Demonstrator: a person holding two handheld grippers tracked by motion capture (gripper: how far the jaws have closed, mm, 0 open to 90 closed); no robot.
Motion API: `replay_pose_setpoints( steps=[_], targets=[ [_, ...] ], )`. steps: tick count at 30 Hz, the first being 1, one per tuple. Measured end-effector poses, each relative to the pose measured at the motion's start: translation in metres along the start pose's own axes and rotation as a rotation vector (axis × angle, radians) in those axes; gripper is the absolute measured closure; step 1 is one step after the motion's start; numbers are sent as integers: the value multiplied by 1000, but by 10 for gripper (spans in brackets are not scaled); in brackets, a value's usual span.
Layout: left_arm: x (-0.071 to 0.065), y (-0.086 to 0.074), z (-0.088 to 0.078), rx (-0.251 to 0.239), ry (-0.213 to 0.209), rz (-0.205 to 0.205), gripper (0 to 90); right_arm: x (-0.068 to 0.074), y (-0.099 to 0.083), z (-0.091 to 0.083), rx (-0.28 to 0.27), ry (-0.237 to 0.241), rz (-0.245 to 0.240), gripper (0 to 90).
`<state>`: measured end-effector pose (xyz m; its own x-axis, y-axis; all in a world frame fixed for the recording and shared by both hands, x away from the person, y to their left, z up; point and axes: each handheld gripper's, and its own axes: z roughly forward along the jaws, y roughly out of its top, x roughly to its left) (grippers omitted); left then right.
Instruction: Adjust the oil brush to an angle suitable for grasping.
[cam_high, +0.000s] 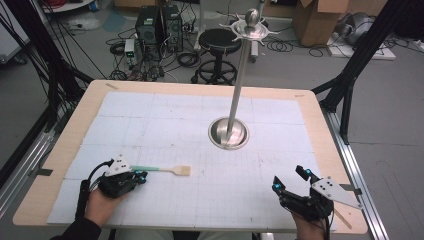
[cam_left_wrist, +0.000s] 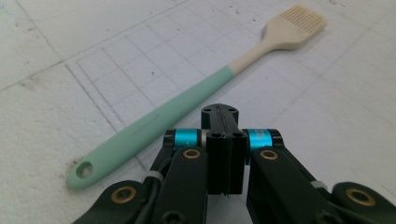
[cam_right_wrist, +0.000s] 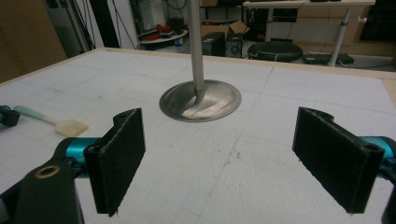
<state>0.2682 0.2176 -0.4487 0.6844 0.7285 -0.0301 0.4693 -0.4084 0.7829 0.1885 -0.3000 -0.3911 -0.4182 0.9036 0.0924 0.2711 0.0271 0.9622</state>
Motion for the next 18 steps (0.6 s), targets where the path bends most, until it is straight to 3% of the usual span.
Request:
replay_pose_setpoints(
  steps=[7,12,14,18],
  targets=[
    [11,9,10,-3,42,-26,896,0,0,3,6,2,-4,157],
    [16,22,22,26,103,6,896,0,0,4,10,4,-8,158],
    [18,27,26,40,110,14,896,0,-1,4,13,3,-5,158],
    [22,28,24,24,94,-15,896,0,-1,3,12,2,-9,158]
  ],
)
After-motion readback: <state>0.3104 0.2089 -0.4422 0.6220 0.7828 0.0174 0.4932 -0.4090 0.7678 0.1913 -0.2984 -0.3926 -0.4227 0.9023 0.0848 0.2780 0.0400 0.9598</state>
